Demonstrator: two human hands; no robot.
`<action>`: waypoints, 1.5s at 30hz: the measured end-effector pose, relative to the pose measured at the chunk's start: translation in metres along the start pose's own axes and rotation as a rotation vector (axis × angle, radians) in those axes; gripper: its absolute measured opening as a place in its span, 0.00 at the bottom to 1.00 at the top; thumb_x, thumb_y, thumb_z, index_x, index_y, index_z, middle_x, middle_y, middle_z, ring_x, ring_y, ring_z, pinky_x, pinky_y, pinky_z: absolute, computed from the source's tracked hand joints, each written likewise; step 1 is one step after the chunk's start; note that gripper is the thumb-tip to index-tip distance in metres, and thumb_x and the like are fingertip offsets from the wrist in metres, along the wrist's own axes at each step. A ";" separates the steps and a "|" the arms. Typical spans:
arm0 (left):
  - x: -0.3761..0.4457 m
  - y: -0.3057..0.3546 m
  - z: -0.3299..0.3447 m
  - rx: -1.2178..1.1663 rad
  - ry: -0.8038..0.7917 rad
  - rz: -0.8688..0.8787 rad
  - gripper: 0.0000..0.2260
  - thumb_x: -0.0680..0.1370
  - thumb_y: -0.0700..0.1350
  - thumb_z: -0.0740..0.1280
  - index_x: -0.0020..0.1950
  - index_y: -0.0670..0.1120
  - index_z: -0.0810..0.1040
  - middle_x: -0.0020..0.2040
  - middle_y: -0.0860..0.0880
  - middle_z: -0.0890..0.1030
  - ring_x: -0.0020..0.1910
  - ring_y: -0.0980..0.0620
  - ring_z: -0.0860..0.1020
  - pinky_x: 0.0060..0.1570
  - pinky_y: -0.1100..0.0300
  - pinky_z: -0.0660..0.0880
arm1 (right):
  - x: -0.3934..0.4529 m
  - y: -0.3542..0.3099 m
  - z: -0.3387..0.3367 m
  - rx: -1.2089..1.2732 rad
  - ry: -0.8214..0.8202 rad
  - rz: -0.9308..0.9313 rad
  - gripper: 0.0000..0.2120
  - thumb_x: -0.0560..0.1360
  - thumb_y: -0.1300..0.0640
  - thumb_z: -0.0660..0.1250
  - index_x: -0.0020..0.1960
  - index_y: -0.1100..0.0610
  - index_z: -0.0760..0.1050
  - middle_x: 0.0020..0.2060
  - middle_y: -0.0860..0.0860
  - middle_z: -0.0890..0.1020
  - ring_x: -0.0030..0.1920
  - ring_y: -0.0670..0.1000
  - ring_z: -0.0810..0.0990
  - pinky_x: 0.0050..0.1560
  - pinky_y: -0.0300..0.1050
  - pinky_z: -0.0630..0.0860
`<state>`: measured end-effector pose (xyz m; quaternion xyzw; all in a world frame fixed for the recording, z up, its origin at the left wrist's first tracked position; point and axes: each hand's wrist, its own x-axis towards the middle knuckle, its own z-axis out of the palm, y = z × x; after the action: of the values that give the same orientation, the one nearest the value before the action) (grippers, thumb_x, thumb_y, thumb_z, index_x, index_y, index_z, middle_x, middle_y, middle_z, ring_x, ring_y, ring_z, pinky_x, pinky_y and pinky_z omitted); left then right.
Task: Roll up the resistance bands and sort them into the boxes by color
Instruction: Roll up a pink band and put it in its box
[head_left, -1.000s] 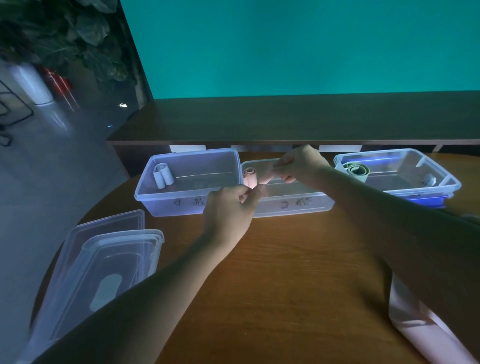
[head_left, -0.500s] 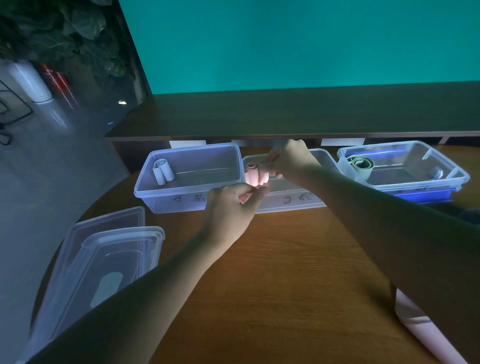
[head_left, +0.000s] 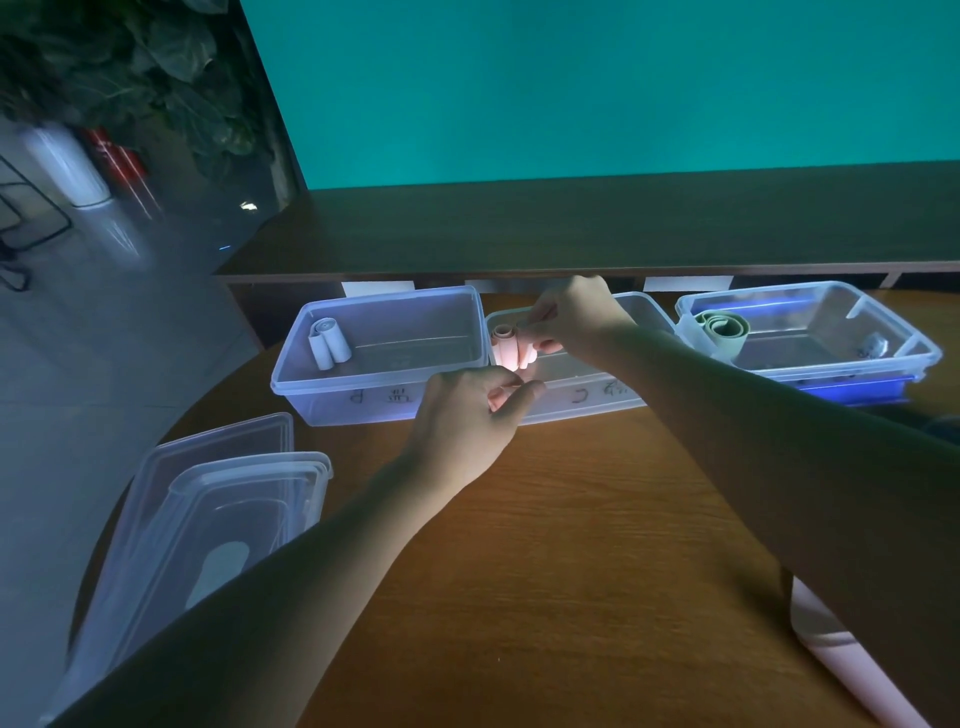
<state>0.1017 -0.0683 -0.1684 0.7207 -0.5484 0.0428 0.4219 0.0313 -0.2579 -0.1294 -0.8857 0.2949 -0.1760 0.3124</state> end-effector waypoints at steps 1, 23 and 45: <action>0.000 0.000 0.000 0.006 0.005 0.007 0.12 0.79 0.55 0.71 0.50 0.49 0.88 0.40 0.56 0.85 0.35 0.66 0.78 0.35 0.79 0.65 | 0.000 0.000 0.000 0.012 0.002 0.006 0.06 0.71 0.60 0.79 0.44 0.61 0.85 0.36 0.55 0.86 0.34 0.48 0.86 0.39 0.39 0.83; 0.002 0.001 -0.006 0.079 -0.009 0.031 0.12 0.78 0.55 0.70 0.52 0.48 0.87 0.43 0.55 0.86 0.37 0.62 0.80 0.37 0.78 0.67 | -0.008 -0.003 -0.008 0.074 -0.035 0.113 0.11 0.69 0.54 0.81 0.41 0.61 0.85 0.34 0.52 0.86 0.39 0.51 0.87 0.47 0.46 0.85; -0.025 0.039 -0.025 0.166 0.028 -0.006 0.22 0.80 0.57 0.68 0.69 0.47 0.77 0.41 0.53 0.81 0.37 0.60 0.77 0.34 0.74 0.69 | -0.088 -0.021 -0.048 0.184 0.187 0.036 0.11 0.72 0.50 0.77 0.45 0.59 0.84 0.31 0.49 0.84 0.29 0.40 0.81 0.35 0.36 0.79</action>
<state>0.0693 -0.0347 -0.1440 0.7541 -0.5349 0.0970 0.3685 -0.0507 -0.2109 -0.0917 -0.8276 0.3212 -0.2786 0.3664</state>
